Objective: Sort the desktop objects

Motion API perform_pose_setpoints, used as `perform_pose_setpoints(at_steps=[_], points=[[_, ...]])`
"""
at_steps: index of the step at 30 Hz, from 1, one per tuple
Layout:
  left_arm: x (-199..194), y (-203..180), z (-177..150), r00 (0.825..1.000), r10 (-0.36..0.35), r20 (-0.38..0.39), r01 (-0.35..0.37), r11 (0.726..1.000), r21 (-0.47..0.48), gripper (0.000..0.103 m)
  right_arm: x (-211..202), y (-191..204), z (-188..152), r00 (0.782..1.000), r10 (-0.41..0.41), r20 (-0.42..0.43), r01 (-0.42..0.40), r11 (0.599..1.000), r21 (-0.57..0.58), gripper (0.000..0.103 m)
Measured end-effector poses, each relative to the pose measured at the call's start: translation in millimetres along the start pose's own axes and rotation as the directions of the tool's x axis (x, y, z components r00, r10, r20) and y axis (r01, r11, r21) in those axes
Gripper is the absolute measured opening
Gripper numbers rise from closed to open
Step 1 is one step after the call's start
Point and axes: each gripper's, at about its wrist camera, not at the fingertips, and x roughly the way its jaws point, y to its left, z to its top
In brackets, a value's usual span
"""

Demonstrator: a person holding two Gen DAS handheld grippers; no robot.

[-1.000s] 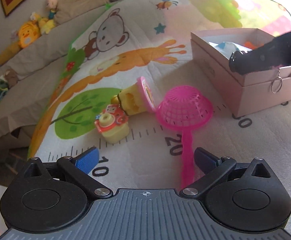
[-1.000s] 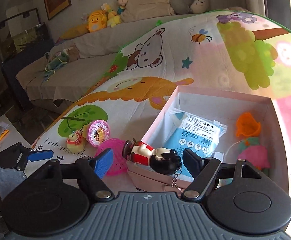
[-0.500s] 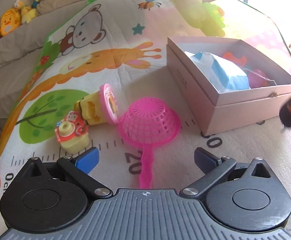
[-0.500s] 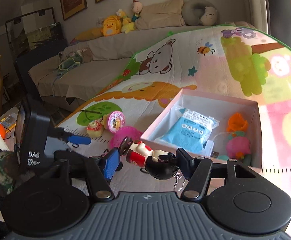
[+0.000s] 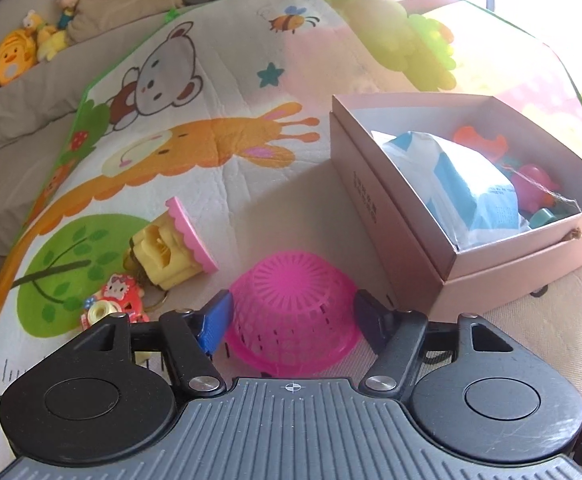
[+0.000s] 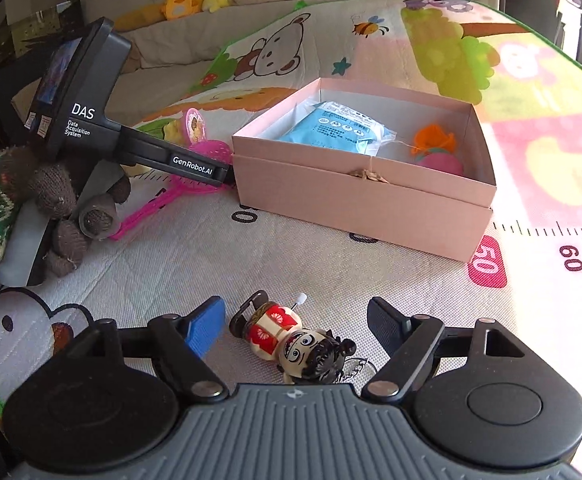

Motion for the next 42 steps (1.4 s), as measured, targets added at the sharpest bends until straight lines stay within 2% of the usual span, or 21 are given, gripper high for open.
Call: perform_pose_setpoints(at_steps=[4,6,7,8,9,10,12,14,15,18,22,24,26,30,32,37,40,42], points=[[-20.4,-2.3,-19.0,0.999,-0.049,-0.002,0.049,0.998,0.026,0.071,0.8,-4.2,0.7,1.0,-0.018,0.012,0.017,1.0,0.024,0.089],[-32.7,-5.9,-29.6,0.993,-0.119,-0.017,0.12,0.992,0.05,0.071,4.1,-7.9,0.8,0.999,-0.032,0.014,0.032,0.999,0.042,0.094],[-38.5,-7.1,-33.7,0.987,-0.159,-0.022,0.16,0.985,0.058,0.075,5.8,-9.9,0.2,0.999,-0.038,0.012,0.037,0.998,0.055,0.095],[-43.4,-7.6,-36.6,0.982,-0.188,-0.024,0.189,0.98,0.062,0.085,7.7,-11.9,-0.8,0.999,-0.043,0.009,0.042,0.997,0.069,0.096],[-48.6,-6.7,-38.8,0.98,-0.196,-0.012,0.197,0.979,0.061,0.091,9.9,-13.9,-2.0,0.999,-0.049,0.005,0.048,0.995,0.084,0.097],[-52.6,-4.3,-39.1,0.985,-0.171,0.014,0.17,0.984,0.053,0.098,11.6,-15.9,-3.0,0.998,-0.056,0.003,0.055,0.994,0.098,0.098],[-55.5,6.2,-34.2,0.995,-0.067,0.07,0.066,0.998,0.021,0.098,13.6,-18.8,-4.9,0.997,-0.075,0.004,0.074,0.99,0.121,0.098],[-50.9,22.5,-23.2,0.993,0.062,0.103,-0.057,0.997,-0.049,0.098,12.9,-21.4,-7.3,0.995,-0.095,0.016,0.092,0.986,0.137,0.1],[-45.3,33.5,-14.4,0.989,0.104,0.104,-0.095,0.992,-0.089,0.099,12.6,-22.9,-8.5,0.994,-0.103,0.024,0.098,0.984,0.148,0.102],[-22.3,57.5,7.8,0.982,0.174,0.073,-0.162,0.976,-0.147,0.099,12.4,-25.4,-11.8,0.993,-0.114,0.039,0.106,0.979,0.175,0.103],[10.7,72.5,24.6,0.983,0.183,0.003,-0.18,0.968,-0.175,0.098,11.7,-24.0,-12.2,0.991,-0.127,0.044,0.117,0.977,0.176,0.103],[18.6,73.6,28.1,0.985,0.173,-0.011,-0.173,0.968,-0.181,0.093,11.0,-24.6,-12.9,0.99,-0.13,0.046,0.12,0.976,0.18,0.103],[24.5,69.5,28.0,0.983,0.182,-0.021,-0.183,0.97,-0.161,0.079,10.1,-25.8,-13.8,0.99,-0.13,0.051,0.118,0.975,0.19,0.103],[23.0,60.5,23.6,0.981,0.194,-0.014,-0.195,0.975,-0.105,0.068,10.9,-24.9,-13.6,0.99,-0.132,0.049,0.121,0.975,0.187,0.103],[14.4,56.0,21.9,0.981,0.192,0.0,-0.191,0.978,-0.083,0.048,12.3,-23.0,-13.1,0.99,-0.138,0.043,0.128,0.976,0.175,0.103],[-34.7,38.2,20.1,0.992,0.093,0.086,-0.088,0.994,-0.063,0.047,13.5,-24.3,-12.6,0.992,-0.123,0.028,0.117,0.981,0.155,0.103],[-64.1,20.0,16.1,0.992,-0.04,0.116,0.046,0.998,-0.051,0.047,13.8,-25.0,-11.1,0.993,-0.115,0.018,0.111,0.982,0.149,0.103],[-77.6,4.7,9.5,0.983,-0.143,0.116,0.149,0.988,-0.04,0.047,13.6,-27.1,-8.5,0.995,-0.098,0.001,0.097,0.987,0.131,0.103]])
